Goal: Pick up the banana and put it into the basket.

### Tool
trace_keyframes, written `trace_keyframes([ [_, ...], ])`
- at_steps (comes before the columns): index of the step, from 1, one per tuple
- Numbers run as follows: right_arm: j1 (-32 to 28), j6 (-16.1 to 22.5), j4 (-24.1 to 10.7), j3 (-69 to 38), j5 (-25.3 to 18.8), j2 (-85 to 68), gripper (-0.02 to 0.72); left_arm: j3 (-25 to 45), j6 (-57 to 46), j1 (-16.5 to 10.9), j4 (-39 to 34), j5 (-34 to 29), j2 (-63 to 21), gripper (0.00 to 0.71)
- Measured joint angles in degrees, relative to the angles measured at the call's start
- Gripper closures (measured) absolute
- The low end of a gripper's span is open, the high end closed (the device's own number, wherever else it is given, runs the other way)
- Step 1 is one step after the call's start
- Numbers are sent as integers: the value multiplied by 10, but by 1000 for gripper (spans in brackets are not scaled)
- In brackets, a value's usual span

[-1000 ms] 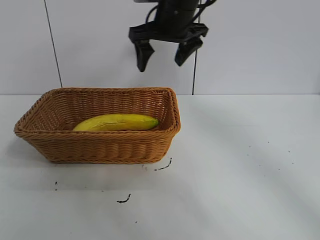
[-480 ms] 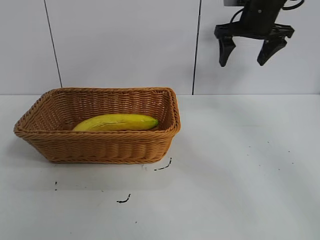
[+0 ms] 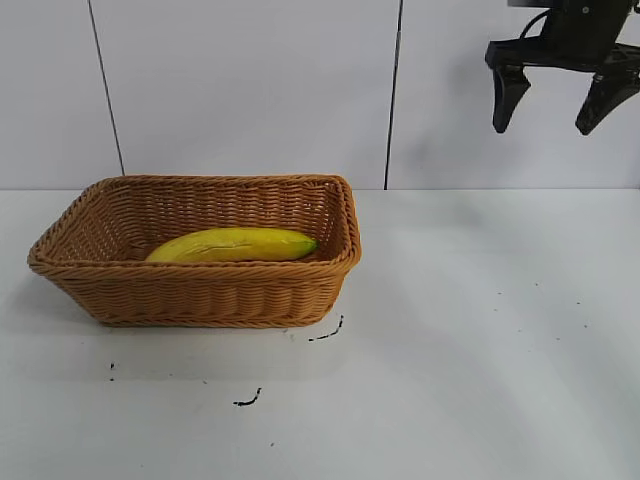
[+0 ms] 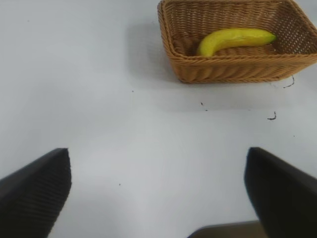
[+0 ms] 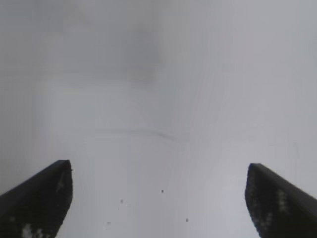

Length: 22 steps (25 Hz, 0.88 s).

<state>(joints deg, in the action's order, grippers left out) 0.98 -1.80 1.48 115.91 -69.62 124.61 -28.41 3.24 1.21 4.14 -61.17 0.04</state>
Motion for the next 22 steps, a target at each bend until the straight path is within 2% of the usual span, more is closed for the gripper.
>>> trace_keyframes([
  [6, 1, 0, 11, -224, 1, -141, 44, 0, 0, 0, 0, 0, 0, 20],
  [18, 1, -1, 13, -653, 1, -559, 45, 0, 0, 0, 0, 0, 0, 20],
  [22, 1, -1, 13, -754, 44, -712, 45, 0, 0, 0, 0, 0, 0, 20],
])
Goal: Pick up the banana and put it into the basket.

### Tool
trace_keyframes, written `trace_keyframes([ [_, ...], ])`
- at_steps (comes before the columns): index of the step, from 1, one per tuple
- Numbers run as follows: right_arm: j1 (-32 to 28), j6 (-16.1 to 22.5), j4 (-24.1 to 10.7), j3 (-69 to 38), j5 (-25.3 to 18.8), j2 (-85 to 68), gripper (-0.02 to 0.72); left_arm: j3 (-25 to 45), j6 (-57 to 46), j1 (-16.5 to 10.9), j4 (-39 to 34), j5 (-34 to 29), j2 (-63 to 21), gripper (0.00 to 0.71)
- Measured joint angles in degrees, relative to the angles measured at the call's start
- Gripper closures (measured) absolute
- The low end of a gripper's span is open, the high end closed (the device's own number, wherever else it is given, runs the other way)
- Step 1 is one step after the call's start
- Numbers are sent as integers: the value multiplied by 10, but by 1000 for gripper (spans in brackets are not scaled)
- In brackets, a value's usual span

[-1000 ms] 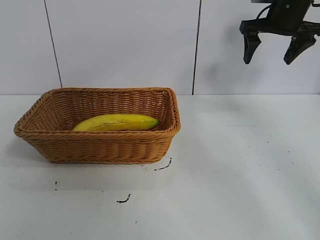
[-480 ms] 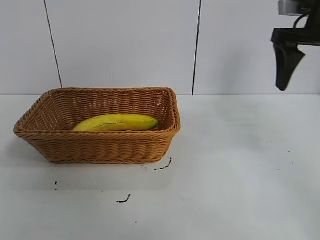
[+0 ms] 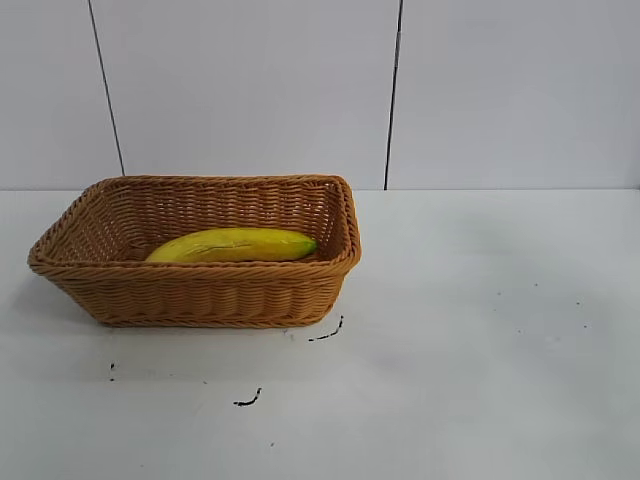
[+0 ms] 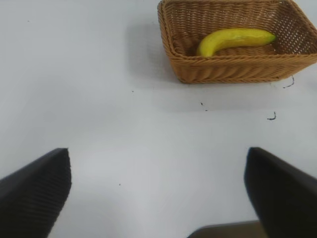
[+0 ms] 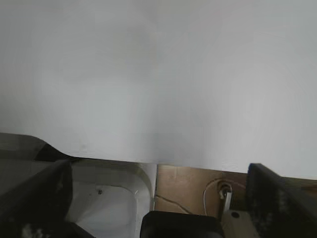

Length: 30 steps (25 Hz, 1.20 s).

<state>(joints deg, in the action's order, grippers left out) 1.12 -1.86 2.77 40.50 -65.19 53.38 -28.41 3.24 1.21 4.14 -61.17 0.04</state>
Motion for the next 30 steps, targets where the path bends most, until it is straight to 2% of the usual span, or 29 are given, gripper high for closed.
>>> trace_keyframes([
  [5, 0, -2, 8, -92, 47, -191, 45, 0, 0, 0, 0, 0, 0, 20],
  [11, 0, -4, 8, -120, 61, -367, 45, 0, 0, 0, 0, 0, 0, 20],
  [17, 1, -4, 9, -121, 63, -483, 45, 0, 0, 0, 0, 0, 0, 20],
  [21, 1, -4, 11, -121, 64, -535, 45, 0, 0, 0, 0, 0, 0, 20],
  [30, 1, -4, 13, -121, 64, -536, 45, 0, 0, 0, 0, 0, 0, 20],
])
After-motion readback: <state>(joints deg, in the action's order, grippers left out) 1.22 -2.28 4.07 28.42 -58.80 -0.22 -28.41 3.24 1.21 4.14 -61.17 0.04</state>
